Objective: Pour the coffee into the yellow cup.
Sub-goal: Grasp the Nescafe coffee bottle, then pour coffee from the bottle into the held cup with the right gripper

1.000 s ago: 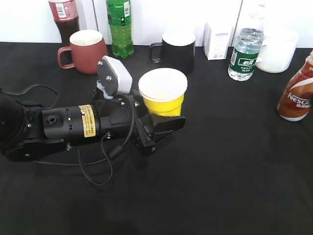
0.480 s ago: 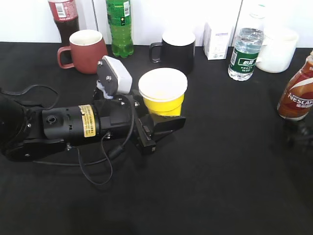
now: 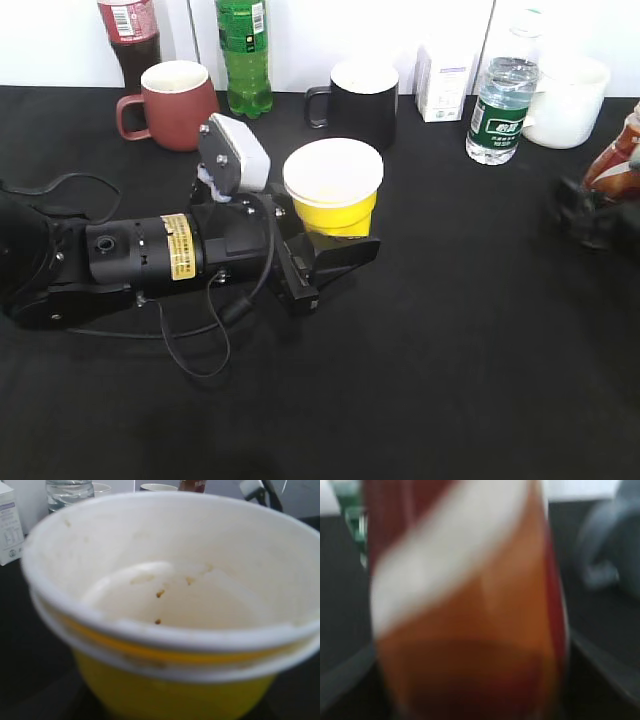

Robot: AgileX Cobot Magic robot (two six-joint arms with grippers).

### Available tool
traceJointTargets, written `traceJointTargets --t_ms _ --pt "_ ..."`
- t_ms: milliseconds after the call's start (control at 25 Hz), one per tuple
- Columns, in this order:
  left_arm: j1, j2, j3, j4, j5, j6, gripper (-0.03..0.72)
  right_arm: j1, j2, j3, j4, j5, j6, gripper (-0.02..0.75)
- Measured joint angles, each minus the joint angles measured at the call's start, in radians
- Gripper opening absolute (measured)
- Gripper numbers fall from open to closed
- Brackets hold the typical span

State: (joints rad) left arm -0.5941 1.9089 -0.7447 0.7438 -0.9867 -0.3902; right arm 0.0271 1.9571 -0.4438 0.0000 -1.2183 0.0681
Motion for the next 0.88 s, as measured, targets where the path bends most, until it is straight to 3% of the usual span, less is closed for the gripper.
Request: traceJointTargets --t_ms 200,560,680,880 --pt "0.0 0.0 0.0 0.001 0.0 0.0 0.449 -0.001 0.002 -0.013 0.011 0.0 0.01 0.533" --pt "0.0 0.0 0.0 0.001 -0.047 0.0 0.449 -0.001 -0.019 0.107 0.059 -0.087 0.009 0.531" --pt "0.0 0.0 0.0 0.001 -0.068 0.0 0.449 -0.001 -0.092 0.098 -0.069 0.017 -0.068 0.531" --pt "0.0 0.0 -0.012 0.002 -0.084 -0.016 0.449 -0.001 -0.36 0.098 -0.303 0.059 -0.143 0.53"
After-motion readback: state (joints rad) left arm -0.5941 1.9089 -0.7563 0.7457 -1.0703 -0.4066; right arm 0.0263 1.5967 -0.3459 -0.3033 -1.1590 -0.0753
